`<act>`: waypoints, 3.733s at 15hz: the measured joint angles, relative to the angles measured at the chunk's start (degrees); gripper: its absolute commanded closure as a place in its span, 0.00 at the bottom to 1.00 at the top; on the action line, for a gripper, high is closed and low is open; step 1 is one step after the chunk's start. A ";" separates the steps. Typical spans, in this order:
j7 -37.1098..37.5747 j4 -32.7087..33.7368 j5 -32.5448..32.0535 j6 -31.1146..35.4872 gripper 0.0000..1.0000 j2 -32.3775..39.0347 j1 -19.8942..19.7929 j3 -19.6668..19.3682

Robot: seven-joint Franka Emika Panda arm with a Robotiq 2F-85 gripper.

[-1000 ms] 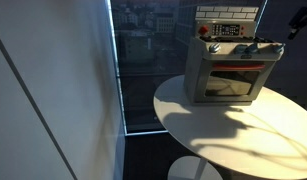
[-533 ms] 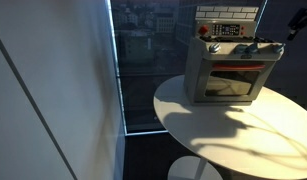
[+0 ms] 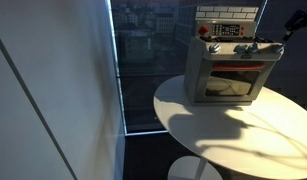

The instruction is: Turn the far right switch on the oven anticlockwise

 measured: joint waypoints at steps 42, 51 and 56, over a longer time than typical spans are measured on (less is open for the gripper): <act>-7.32 -8.27 27.97 30.88 0.00 3.08 0.05 2.04; -7.76 -8.25 28.77 31.37 0.00 3.47 0.05 2.04; -7.90 -8.15 28.78 31.68 0.00 3.88 0.05 2.09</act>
